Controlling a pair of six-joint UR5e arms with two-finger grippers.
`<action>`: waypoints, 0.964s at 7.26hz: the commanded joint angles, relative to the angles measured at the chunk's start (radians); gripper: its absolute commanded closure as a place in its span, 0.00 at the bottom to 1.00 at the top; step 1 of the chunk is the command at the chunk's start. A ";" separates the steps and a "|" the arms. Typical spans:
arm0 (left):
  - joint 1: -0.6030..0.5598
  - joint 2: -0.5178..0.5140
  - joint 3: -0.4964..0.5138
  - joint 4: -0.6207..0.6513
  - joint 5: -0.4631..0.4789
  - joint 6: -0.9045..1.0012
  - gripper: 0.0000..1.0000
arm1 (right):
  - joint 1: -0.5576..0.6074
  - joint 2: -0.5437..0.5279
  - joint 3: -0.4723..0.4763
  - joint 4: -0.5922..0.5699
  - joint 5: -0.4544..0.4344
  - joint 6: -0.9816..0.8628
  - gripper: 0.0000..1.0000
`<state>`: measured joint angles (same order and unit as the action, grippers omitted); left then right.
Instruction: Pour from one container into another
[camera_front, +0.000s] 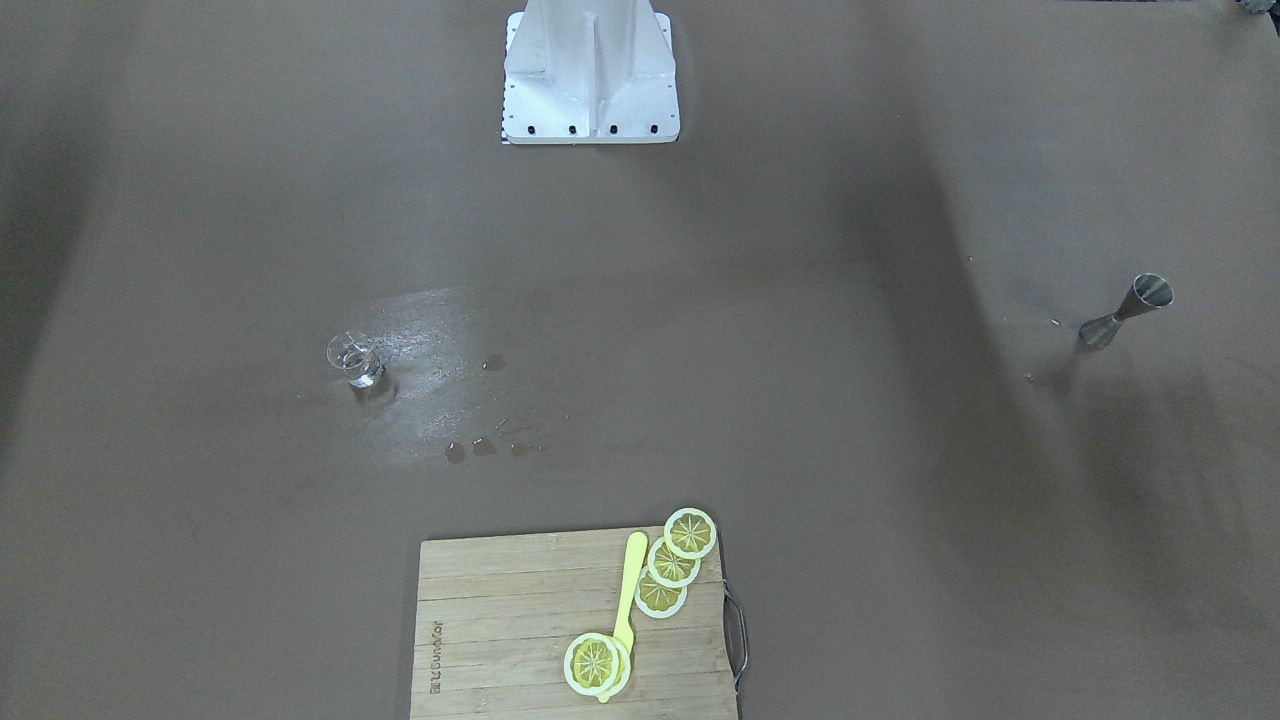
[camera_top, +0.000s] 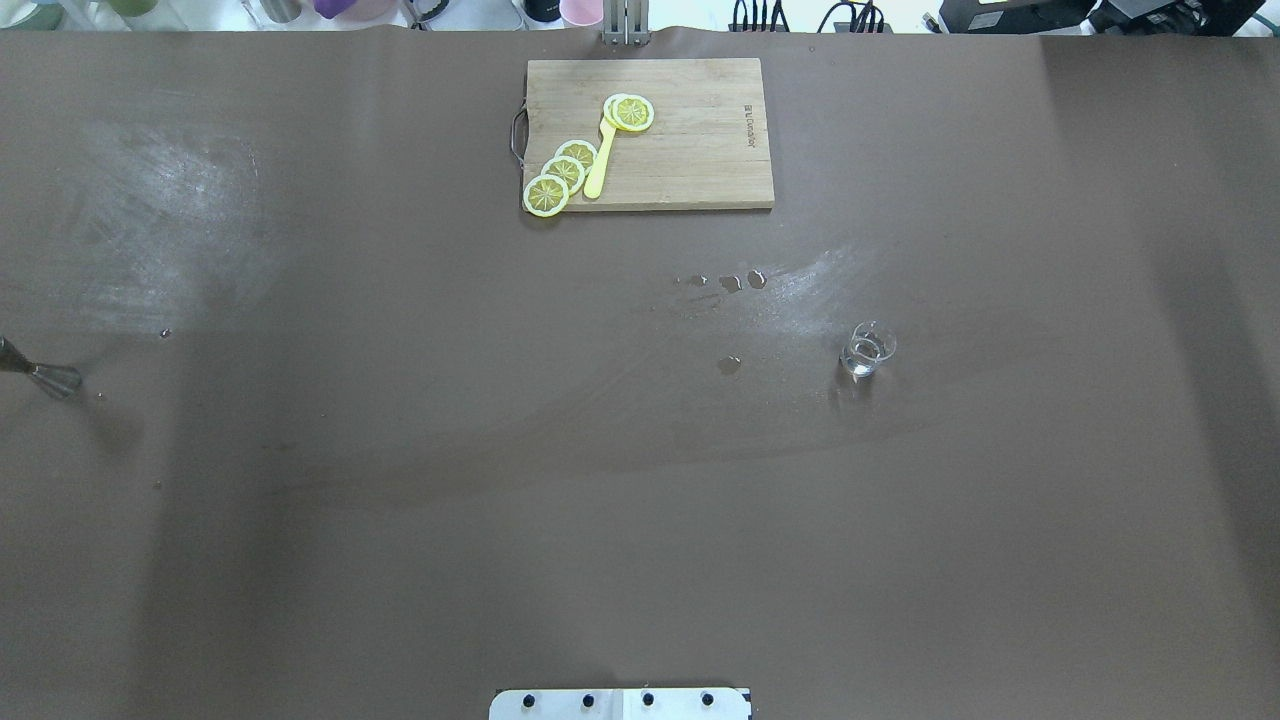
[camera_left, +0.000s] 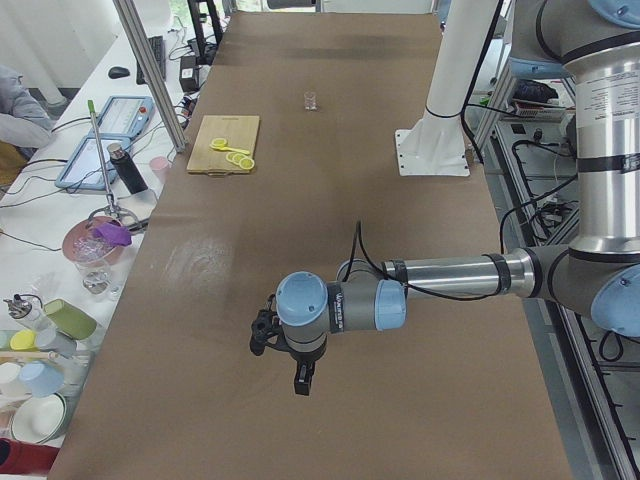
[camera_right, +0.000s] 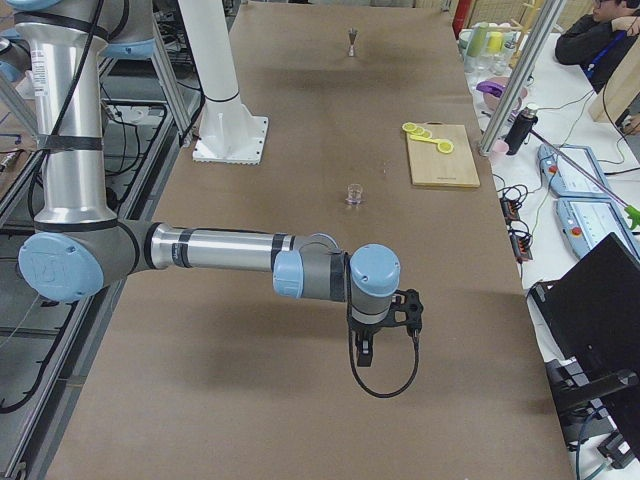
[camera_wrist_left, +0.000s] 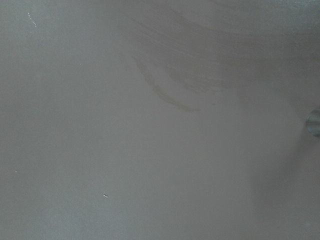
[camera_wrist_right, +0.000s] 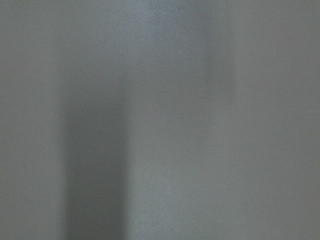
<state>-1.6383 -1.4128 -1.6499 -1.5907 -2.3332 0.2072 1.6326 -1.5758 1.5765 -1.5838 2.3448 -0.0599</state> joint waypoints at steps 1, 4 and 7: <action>0.000 0.000 0.001 0.000 0.000 0.000 0.02 | 0.000 0.006 0.002 -0.001 -0.004 -0.001 0.00; 0.000 0.000 0.001 0.000 0.000 0.000 0.02 | 0.000 0.007 -0.006 -0.001 -0.005 -0.001 0.00; 0.000 0.011 -0.008 0.000 0.000 0.000 0.02 | 0.000 0.008 -0.009 -0.001 -0.005 0.000 0.00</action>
<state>-1.6388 -1.4053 -1.6549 -1.5907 -2.3332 0.2071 1.6322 -1.5678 1.5691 -1.5852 2.3393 -0.0600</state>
